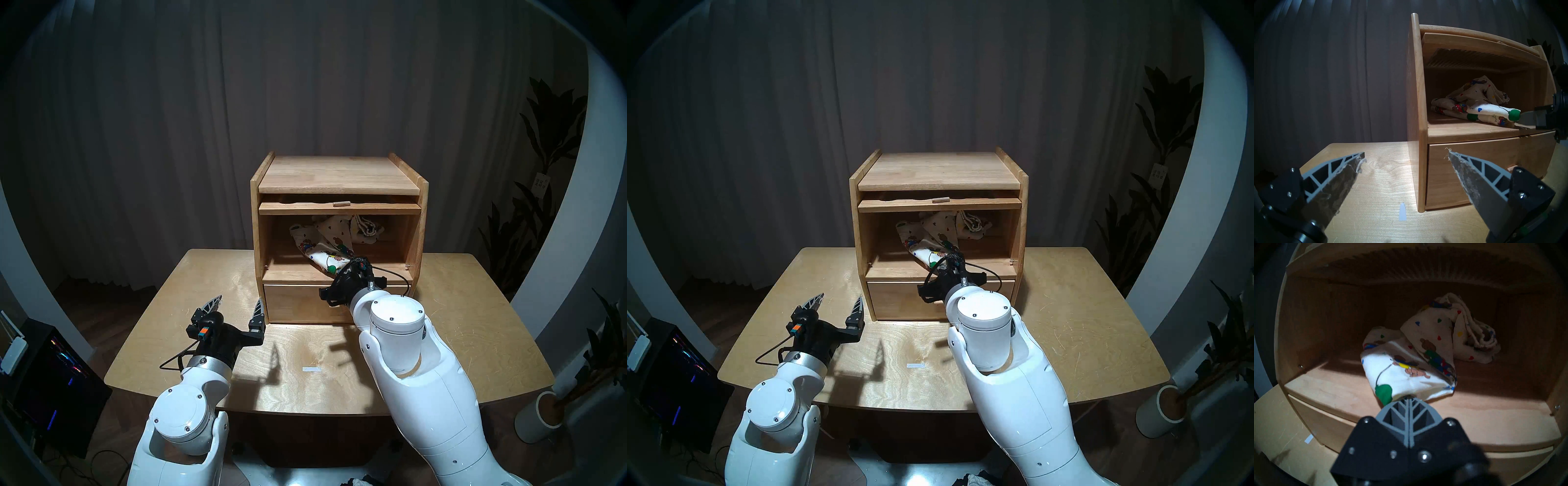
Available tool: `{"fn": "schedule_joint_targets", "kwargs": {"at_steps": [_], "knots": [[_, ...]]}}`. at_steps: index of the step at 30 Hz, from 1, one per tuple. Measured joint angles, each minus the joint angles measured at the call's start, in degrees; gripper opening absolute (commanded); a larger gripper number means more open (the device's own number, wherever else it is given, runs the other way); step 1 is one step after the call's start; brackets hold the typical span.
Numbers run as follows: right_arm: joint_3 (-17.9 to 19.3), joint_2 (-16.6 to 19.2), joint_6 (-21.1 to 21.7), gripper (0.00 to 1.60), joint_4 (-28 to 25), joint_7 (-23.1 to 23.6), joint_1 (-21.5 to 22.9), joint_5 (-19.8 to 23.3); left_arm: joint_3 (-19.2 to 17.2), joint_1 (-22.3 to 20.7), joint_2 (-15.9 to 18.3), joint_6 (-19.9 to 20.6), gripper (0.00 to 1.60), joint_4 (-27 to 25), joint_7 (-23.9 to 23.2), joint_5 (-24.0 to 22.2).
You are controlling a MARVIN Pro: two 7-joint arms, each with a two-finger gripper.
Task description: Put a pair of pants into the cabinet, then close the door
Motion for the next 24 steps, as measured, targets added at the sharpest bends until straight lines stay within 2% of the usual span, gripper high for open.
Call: {"fn": "schedule_joint_targets", "kwargs": {"at_steps": [3, 8, 17, 24], "knots": [[-0.2, -0.1, 1.7, 0.0, 0.5, 0.4, 1.5, -0.2, 0.0, 0.0, 0.0, 0.1, 1.6, -0.1, 0.1, 0.0], [0.2, -0.6, 3.7, 0.0, 5.3, 0.8, 3.7, -0.2, 0.1, 0.1, 0.0, 0.2, 1.6, -0.2, 0.2, 0.1], [-0.5, -1.8, 0.3, 0.0, 13.2, 2.2, 9.7, -2.3, 0.2, 0.1, 0.0, 0.3, 1.6, -0.3, 0.3, 0.1], [-1.5, -2.9, 0.0, 0.0, 16.2, 3.9, 13.3, -5.3, 0.2, 0.1, 0.0, 0.3, 1.6, -0.3, 0.4, 0.2]]}}
